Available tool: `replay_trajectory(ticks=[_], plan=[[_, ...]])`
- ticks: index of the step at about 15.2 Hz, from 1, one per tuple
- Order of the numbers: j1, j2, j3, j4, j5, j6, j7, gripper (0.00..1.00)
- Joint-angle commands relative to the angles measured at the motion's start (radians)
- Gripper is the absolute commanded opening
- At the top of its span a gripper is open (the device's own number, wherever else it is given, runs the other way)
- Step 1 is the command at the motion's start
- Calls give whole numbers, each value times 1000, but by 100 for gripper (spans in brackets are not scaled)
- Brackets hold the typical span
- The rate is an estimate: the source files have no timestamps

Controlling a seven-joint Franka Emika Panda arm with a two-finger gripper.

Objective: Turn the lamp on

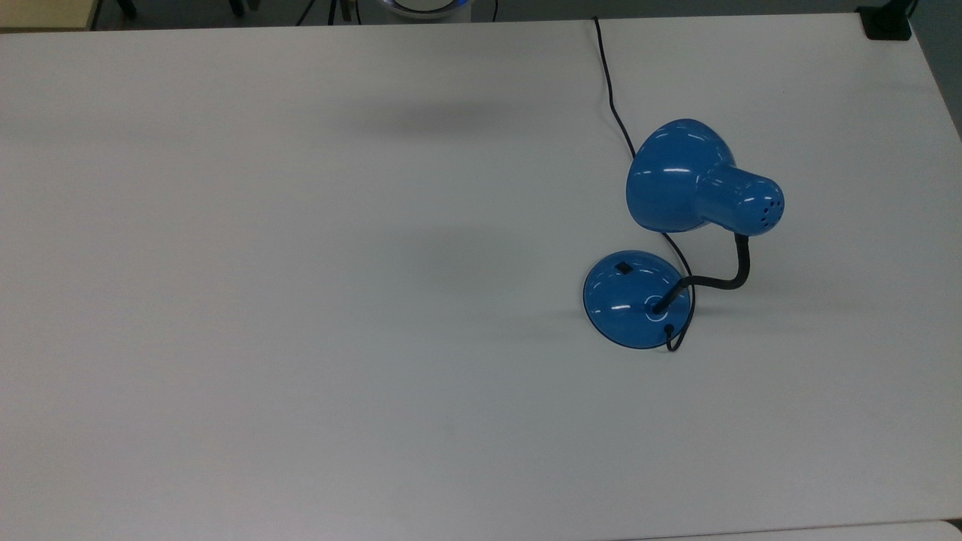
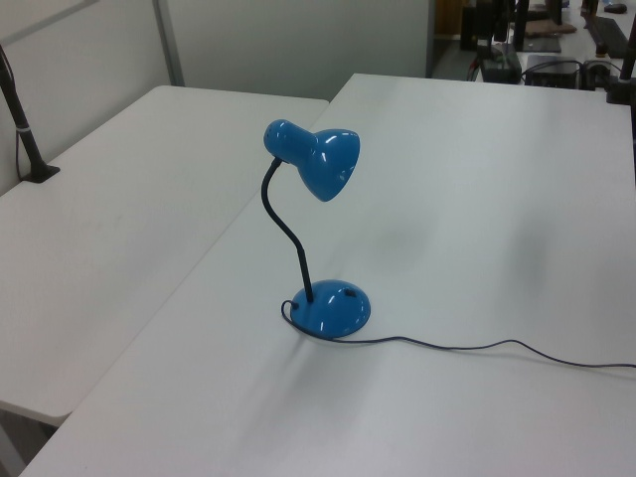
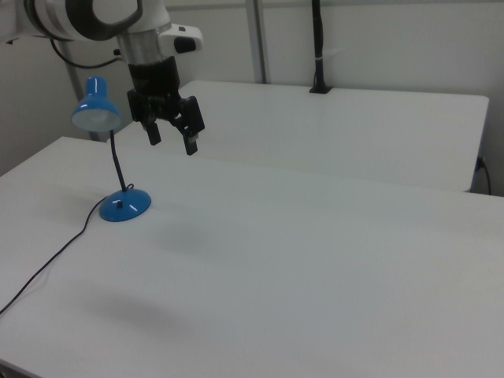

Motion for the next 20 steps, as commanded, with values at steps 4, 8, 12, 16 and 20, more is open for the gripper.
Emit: replay_trajectory(ticks=[4, 8, 12, 16, 20], plan=[[10, 10, -34, 24, 55, -23, -4, 100], [12, 11, -34, 21, 55, -23, -16, 100], [12, 13, -34, 21, 63, -23, -43, 100], [12, 13, -35, 23, 63, -36, -50, 100], [3, 13, -51, 26, 61, -33, -50, 100]])
